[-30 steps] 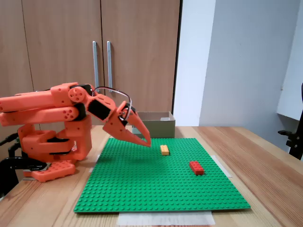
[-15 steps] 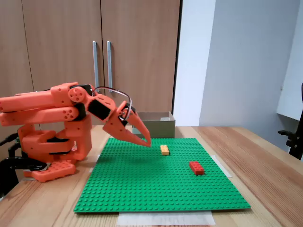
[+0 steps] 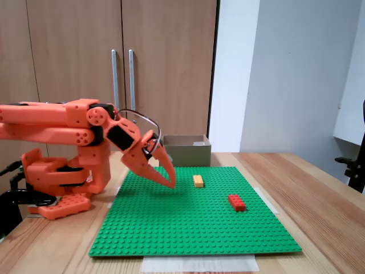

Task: Pick the yellow lego block and put it in the box.

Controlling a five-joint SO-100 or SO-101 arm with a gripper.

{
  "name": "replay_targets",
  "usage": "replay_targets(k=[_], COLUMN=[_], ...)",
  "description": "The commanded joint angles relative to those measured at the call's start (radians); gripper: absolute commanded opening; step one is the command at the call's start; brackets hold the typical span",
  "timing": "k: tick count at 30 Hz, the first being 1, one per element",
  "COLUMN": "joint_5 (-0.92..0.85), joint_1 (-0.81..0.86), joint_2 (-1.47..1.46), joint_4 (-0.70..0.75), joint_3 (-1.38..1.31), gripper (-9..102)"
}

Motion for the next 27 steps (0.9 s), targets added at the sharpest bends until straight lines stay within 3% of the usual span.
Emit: replay_targets(k=[1,9,27], joint_5=[-0.037,-0.089,-0.018], joint_1=[-0.006,-0.021,-0.112], joint_2=[-0.118,-0.364,-0.911], joint_4=[0.029,0.17,0.56], joint_3=[-0.13,-0.41,-1.083], gripper=[-1,1,7])
